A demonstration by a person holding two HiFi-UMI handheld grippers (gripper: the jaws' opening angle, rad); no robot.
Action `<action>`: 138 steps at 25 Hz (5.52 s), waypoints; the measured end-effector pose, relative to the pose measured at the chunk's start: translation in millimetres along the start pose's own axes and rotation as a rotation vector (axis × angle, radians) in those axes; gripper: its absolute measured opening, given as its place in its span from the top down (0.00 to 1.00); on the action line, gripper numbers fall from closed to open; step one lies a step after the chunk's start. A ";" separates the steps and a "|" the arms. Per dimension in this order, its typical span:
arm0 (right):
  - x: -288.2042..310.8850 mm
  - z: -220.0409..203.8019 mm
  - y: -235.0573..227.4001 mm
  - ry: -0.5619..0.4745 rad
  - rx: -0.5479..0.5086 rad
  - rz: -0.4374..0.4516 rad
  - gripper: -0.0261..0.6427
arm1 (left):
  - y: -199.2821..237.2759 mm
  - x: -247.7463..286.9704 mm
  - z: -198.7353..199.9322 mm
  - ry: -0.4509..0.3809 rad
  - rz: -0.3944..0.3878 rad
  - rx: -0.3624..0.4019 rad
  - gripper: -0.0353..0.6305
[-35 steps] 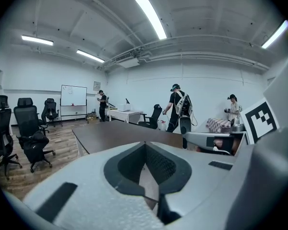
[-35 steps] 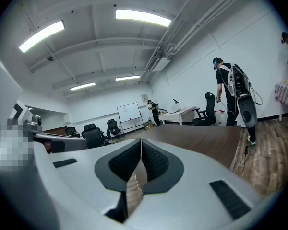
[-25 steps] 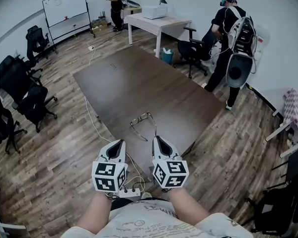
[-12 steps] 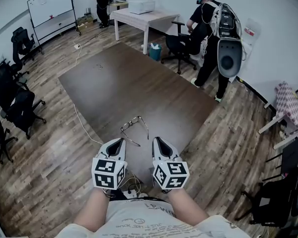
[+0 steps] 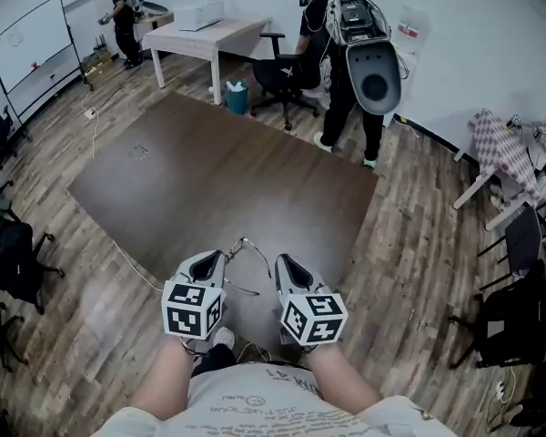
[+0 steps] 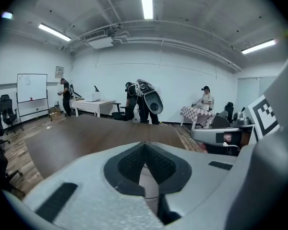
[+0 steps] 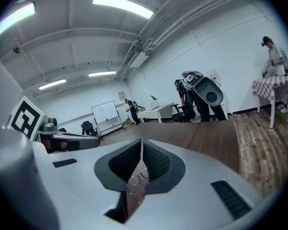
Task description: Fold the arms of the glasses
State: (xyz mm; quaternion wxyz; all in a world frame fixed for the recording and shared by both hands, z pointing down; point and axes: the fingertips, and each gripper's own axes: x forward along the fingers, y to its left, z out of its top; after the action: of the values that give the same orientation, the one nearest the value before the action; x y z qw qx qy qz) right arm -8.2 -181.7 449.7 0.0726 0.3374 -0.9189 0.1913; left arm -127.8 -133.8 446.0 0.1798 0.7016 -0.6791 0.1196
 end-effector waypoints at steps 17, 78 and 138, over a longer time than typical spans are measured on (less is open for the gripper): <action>59.9 -8.4 2.8 0.003 0.045 -0.233 0.94 | 80.9 90.1 -52.0 0.294 -0.429 -0.118 0.92; 55.0 -28.0 -6.9 0.111 0.040 -0.226 0.82 | 32.8 129.8 -41.3 0.170 -0.678 0.347 0.88; 89.1 -64.8 71.8 0.233 0.065 -0.024 0.94 | 4.2 73.6 -37.3 0.111 -0.788 0.415 0.88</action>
State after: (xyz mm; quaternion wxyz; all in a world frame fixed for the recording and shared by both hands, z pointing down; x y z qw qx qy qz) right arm -122.3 -158.3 510.7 0.1704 0.3258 -0.8935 0.2580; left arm -125.5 -185.3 510.5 0.1032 0.9204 -0.3111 0.2130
